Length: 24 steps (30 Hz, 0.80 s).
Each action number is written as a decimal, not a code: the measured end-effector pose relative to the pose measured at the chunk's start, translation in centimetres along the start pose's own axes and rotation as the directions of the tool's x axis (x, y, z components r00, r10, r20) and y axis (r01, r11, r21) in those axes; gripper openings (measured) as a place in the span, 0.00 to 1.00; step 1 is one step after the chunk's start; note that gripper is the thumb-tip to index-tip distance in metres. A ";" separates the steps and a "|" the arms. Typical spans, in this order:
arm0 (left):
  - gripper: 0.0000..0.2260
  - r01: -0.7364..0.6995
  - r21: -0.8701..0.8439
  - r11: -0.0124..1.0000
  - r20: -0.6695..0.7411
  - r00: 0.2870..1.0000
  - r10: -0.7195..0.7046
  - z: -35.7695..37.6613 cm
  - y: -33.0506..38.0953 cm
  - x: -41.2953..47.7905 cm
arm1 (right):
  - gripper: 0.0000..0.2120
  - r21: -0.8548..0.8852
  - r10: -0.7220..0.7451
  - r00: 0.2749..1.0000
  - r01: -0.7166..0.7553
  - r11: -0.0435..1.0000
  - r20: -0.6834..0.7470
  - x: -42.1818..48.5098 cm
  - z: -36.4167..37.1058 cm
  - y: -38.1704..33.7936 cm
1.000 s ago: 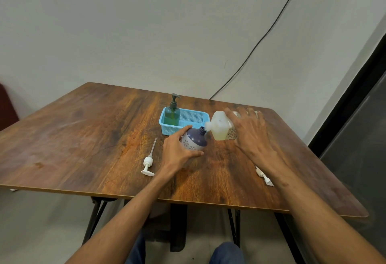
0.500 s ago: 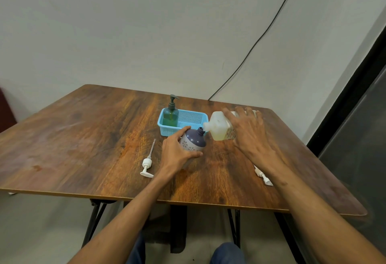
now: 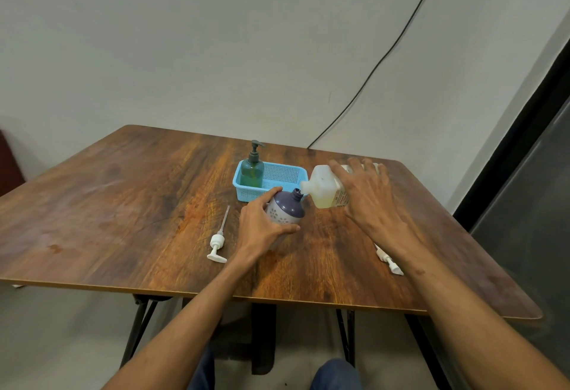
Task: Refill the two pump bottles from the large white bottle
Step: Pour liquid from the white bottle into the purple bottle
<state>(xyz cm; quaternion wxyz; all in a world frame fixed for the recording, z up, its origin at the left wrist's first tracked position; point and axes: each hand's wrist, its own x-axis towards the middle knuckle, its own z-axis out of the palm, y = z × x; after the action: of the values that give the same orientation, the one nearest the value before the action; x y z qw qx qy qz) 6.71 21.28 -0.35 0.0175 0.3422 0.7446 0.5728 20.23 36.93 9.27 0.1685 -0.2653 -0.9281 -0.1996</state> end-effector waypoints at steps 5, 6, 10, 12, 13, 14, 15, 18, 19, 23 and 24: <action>0.45 -0.001 -0.001 1.000 0.001 1.000 0.001 0.1 -0.1 0.0 | 0.45 0.009 0.000 1.000 0.000 1.000 0.014 0.0 0.0 0.0; 0.45 0.000 -0.003 1.000 0.001 1.000 0.000 0.1 -0.1 0.0 | 0.45 0.009 0.000 1.000 0.000 1.000 0.014 0.0 0.0 0.0; 0.45 0.001 -0.007 1.000 -0.001 1.000 -0.001 0.1 -0.2 0.0 | 0.45 0.007 -0.001 1.000 0.001 1.000 0.010 0.0 0.1 0.0; 0.45 0.001 -0.006 1.000 0.000 1.000 -0.001 0.1 -0.3 0.0 | 0.45 0.006 -0.004 1.000 0.004 1.000 0.011 0.0 0.0 0.0; 0.45 0.000 -0.005 1.000 -0.001 1.000 0.000 0.1 -0.3 0.0 | 0.45 0.005 -0.005 1.000 0.005 1.000 0.007 0.0 0.1 -0.1; 0.44 0.000 -0.005 1.000 -0.002 1.000 0.000 0.1 -0.3 0.0 | 0.44 0.005 -0.004 1.000 0.004 1.000 0.002 0.0 0.0 0.0; 0.44 -0.004 -0.005 1.000 -0.002 1.000 0.004 0.1 -0.3 0.0 | 0.44 0.006 -0.002 1.000 0.002 1.000 -0.002 0.0 0.0 -0.1; 0.44 -0.014 -0.002 1.000 -0.009 1.000 0.014 0.0 -0.4 0.0 | 0.45 0.006 -0.002 1.000 0.002 1.000 0.003 0.0 0.0 -0.1; 0.44 -0.014 -0.001 1.000 -0.011 1.000 0.014 0.1 -0.4 0.0 | 0.45 0.004 -0.003 1.000 0.003 1.000 0.005 0.0 0.0 -0.1; 0.44 -0.016 -0.001 1.000 -0.009 1.000 0.016 0.1 -0.5 0.0 | 0.45 0.004 -0.007 1.000 0.007 1.000 0.010 0.0 -0.2 -0.1; 0.44 -0.014 -0.003 1.000 -0.007 1.000 0.014 0.1 -0.5 0.0 | 0.45 0.002 -0.008 1.000 0.008 1.000 0.008 -0.1 -0.2 -0.1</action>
<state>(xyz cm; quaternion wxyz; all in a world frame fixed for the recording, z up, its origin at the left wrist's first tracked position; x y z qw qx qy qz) 6.49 21.29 -0.79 0.0114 0.3452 0.7415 0.5753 20.27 36.78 9.38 0.1644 -0.2621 -0.9300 -0.1983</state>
